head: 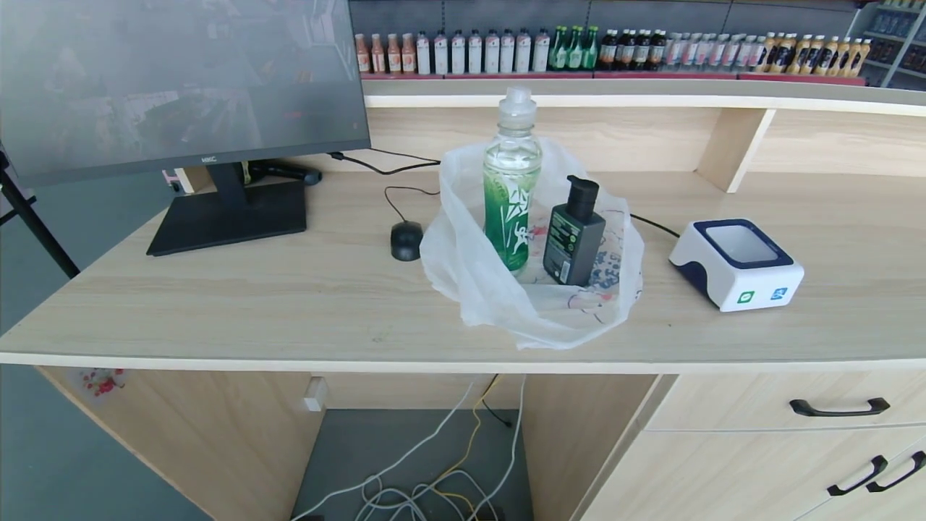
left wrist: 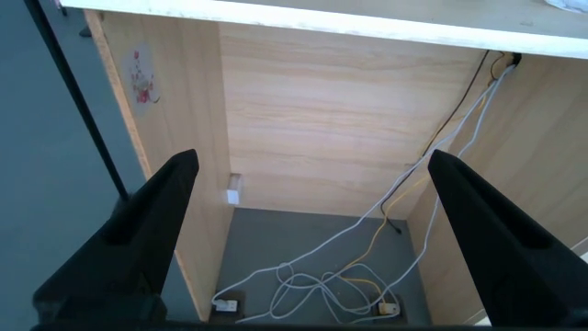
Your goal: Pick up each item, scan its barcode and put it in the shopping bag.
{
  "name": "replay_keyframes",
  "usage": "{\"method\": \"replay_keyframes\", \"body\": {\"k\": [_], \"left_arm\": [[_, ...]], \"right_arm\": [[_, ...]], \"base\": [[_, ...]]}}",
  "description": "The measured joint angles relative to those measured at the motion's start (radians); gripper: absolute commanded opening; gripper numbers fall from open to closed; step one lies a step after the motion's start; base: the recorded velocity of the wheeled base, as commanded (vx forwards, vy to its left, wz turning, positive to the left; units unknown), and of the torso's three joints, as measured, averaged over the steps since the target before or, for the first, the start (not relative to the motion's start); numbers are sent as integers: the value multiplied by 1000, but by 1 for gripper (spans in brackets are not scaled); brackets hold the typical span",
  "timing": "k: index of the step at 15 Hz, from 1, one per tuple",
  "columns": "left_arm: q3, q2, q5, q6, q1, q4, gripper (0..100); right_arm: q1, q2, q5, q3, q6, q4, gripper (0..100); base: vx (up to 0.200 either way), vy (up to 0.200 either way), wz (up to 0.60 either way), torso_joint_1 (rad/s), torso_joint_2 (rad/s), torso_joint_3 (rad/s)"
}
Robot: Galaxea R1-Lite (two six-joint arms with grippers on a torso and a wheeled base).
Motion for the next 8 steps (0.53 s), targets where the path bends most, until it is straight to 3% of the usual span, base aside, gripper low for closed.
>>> {"method": "replay_keyframes", "body": {"k": [8], "left_arm": [[0, 0, 0, -5, 1, -1, 100]], "right_arm": [[0, 0, 0, 0, -6, 2, 100]], "base": [[0, -200, 0, 1, 1, 2]]}}
